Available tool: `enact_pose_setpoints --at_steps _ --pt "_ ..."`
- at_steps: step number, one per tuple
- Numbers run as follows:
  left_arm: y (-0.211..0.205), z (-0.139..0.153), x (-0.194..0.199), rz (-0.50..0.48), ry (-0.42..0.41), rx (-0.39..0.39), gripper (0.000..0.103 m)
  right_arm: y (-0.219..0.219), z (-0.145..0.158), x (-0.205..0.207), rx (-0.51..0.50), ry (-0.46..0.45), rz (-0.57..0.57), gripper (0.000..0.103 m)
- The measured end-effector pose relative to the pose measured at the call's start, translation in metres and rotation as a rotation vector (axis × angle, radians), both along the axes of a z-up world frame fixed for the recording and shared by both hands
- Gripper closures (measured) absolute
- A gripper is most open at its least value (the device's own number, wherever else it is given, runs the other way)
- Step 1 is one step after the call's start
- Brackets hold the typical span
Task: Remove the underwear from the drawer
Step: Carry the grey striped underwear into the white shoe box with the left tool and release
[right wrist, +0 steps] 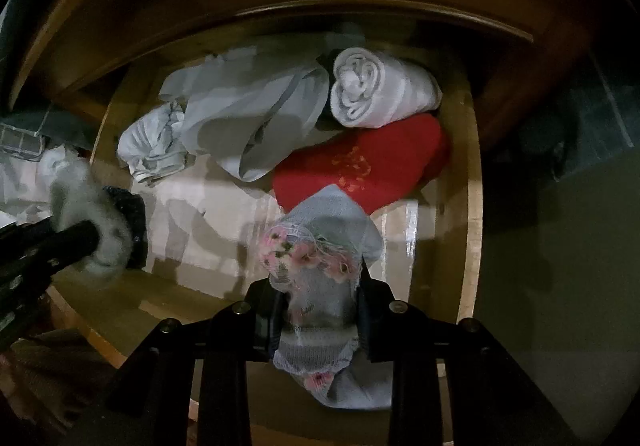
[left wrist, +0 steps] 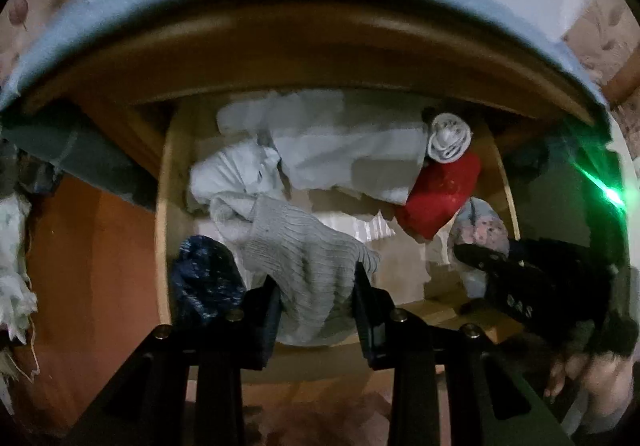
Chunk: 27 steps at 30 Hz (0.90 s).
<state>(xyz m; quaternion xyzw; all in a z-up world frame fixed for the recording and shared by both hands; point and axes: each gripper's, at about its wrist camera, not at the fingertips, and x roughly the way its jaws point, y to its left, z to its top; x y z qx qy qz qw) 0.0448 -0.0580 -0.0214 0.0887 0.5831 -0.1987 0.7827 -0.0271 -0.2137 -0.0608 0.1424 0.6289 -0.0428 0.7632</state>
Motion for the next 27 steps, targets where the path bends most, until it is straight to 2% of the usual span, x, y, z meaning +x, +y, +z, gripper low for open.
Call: enact_pose_setpoints --at_steps 8,12,17,22,27 --pt "0.006 0.042 -0.019 -0.072 -0.13 -0.032 0.071 -0.001 -0.004 0.001 0.005 0.014 -0.013 0.075" --pt "0.012 0.077 -0.025 -0.1 -0.189 -0.05 0.071 -0.001 -0.004 0.0 0.008 0.013 -0.017 0.075" --pt "0.021 0.136 -0.027 -0.108 -0.276 -0.097 0.071 0.001 -0.005 0.001 0.013 0.017 -0.009 0.075" --pt "0.035 0.202 -0.017 -0.086 -0.324 -0.211 0.071 0.0 -0.005 0.001 0.03 0.022 -0.019 0.075" --pt "0.032 0.265 0.005 -0.074 -0.447 -0.207 0.07 0.0 -0.005 0.0 0.04 0.021 -0.026 0.075"
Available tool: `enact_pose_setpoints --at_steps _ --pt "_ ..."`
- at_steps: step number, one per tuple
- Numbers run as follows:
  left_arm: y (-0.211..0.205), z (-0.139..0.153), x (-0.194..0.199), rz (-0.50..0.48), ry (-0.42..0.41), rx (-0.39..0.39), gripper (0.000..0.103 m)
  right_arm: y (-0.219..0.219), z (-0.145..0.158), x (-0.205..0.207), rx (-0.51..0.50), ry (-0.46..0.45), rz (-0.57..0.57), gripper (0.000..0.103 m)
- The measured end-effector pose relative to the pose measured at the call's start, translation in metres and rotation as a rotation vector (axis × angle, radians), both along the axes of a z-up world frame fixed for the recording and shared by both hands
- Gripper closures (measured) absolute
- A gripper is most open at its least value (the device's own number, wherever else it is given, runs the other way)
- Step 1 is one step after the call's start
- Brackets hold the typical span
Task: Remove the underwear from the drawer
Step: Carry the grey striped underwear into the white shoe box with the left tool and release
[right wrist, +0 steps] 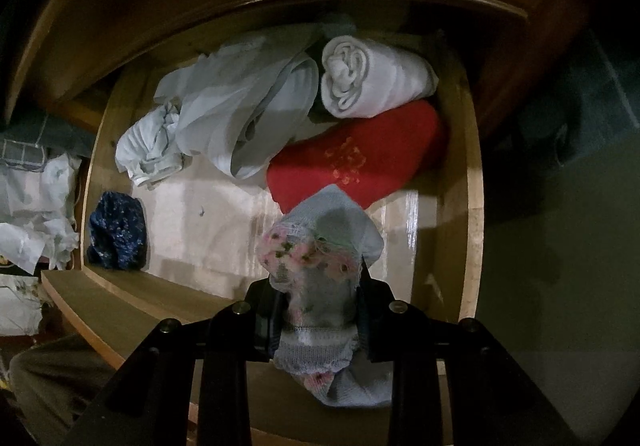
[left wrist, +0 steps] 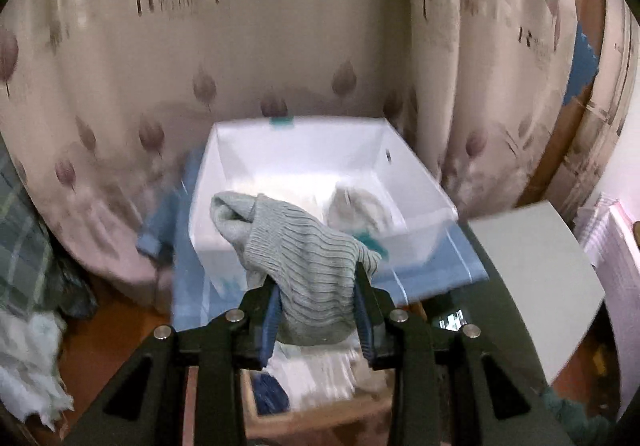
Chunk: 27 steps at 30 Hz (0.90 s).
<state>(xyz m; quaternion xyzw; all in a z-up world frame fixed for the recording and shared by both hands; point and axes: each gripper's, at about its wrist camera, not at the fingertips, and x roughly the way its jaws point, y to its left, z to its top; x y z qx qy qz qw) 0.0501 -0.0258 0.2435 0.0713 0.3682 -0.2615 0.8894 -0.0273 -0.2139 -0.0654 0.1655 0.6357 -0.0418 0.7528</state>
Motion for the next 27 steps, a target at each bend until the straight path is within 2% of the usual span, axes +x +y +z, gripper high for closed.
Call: enact_pose_setpoints --at_steps 3,8,12,16,21,27 --pt "-0.007 0.017 0.028 0.037 -0.023 0.003 0.07 0.0 0.0 0.0 0.004 0.001 0.002 0.075" --pt "-0.019 0.018 0.073 0.073 -0.009 0.022 0.07 -0.002 0.0 0.0 0.014 0.003 -0.002 0.075" --pt "-0.029 0.0 0.1 0.092 0.009 0.063 0.07 -0.003 0.0 0.0 0.024 0.009 -0.01 0.075" --pt "-0.03 -0.029 0.124 0.115 0.092 0.085 0.07 -0.004 0.001 -0.001 0.049 0.014 -0.021 0.075" --pt "-0.025 -0.057 0.135 0.126 0.141 0.102 0.07 -0.006 0.004 0.0 0.048 0.011 -0.028 0.075" --pt "-0.027 -0.077 0.143 0.134 0.167 0.133 0.07 -0.006 0.005 0.001 0.057 0.009 -0.025 0.075"
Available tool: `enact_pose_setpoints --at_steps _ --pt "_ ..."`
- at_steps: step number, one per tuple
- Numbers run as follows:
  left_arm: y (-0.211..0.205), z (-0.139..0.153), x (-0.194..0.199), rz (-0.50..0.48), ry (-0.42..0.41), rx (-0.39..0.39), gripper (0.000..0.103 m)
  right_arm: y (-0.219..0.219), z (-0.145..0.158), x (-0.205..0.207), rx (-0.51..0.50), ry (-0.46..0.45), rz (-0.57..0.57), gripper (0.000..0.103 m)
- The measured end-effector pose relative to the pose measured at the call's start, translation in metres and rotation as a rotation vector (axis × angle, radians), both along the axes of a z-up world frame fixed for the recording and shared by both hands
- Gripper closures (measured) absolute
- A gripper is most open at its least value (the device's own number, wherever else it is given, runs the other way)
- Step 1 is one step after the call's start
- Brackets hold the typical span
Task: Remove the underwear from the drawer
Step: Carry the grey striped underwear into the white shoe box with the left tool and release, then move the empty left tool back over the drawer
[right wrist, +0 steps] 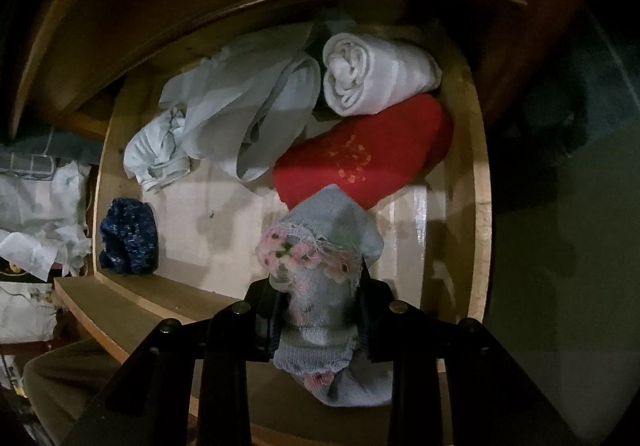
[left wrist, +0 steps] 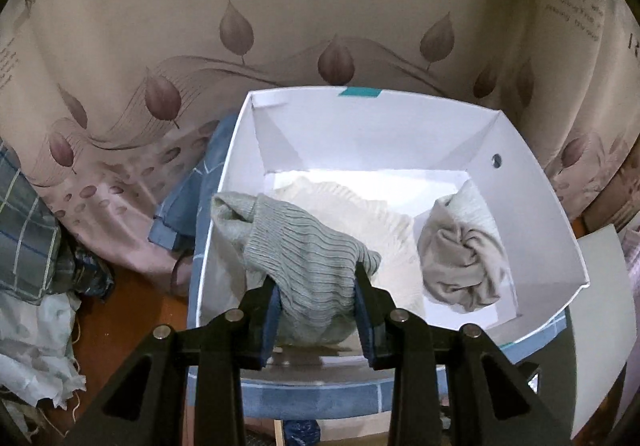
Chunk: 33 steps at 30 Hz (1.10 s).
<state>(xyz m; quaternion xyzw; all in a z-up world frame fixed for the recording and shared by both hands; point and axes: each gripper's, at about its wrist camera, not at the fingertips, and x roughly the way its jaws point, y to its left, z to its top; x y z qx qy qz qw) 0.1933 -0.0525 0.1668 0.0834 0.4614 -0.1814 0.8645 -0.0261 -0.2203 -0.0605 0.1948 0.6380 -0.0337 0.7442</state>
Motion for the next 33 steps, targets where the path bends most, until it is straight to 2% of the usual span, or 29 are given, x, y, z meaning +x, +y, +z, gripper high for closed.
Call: enact_pose_setpoints --at_steps 6,16,20,26,30,33 --pt "0.001 -0.004 0.002 0.026 0.009 0.008 0.059 -0.003 -0.001 -0.001 0.011 0.006 -0.011 0.075" --pt "0.003 0.009 -0.012 0.05 -0.035 0.046 0.055 -0.005 0.002 -0.001 0.019 -0.005 -0.016 0.075" --pt "0.007 0.023 -0.031 0.047 -0.127 0.068 0.055 -0.002 0.004 0.0 0.014 -0.023 -0.012 0.075" --pt "0.022 0.036 -0.065 0.014 -0.159 0.044 0.053 0.007 0.006 0.001 -0.029 -0.038 0.019 0.075" --pt "0.036 0.026 -0.095 0.023 -0.179 0.018 0.048 0.006 0.01 0.001 -0.054 -0.056 0.016 0.075" --pt "0.045 0.003 -0.116 0.032 -0.159 0.0 0.046 0.007 0.014 0.001 -0.065 -0.075 0.022 0.075"
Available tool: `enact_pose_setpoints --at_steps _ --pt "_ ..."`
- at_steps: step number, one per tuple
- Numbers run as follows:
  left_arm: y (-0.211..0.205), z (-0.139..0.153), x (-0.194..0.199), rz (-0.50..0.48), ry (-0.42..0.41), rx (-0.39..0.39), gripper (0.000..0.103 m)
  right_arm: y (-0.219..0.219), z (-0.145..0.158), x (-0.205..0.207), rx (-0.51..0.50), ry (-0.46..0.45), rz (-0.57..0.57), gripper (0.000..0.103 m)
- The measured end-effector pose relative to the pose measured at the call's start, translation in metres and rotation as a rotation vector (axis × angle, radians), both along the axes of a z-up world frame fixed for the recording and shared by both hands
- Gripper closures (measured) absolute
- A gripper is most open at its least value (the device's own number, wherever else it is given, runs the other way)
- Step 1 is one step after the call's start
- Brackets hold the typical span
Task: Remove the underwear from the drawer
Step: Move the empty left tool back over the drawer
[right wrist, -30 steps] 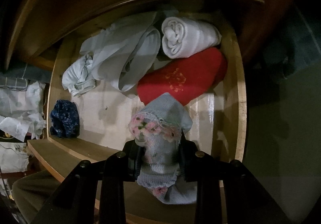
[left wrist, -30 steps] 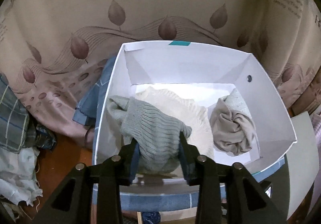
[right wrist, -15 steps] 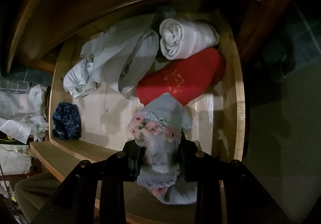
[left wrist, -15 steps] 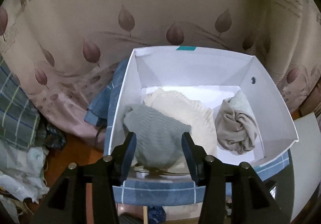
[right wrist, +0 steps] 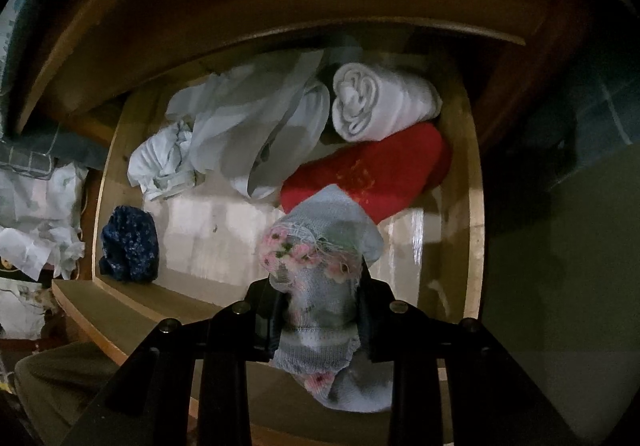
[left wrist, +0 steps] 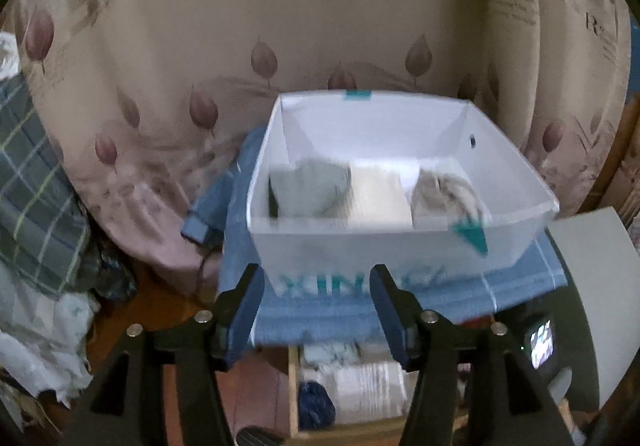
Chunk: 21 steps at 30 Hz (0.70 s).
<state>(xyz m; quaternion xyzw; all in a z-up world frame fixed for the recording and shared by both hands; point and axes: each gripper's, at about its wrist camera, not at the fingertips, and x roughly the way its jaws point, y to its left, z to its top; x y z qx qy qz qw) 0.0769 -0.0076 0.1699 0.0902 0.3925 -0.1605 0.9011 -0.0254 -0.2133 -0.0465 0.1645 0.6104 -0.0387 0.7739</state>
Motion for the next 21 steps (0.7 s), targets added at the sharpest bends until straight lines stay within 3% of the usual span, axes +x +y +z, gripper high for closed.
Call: enact_pose_setpoints --at_steps 9,21 --pt "0.006 -0.084 -0.025 0.025 0.078 0.053 0.046 0.005 0.033 0.001 -0.034 -0.136 0.04 0.075" --pt "-0.006 -0.158 -0.043 0.029 0.086 0.111 0.046 0.007 0.062 0.001 -0.061 -0.135 0.059 0.075"
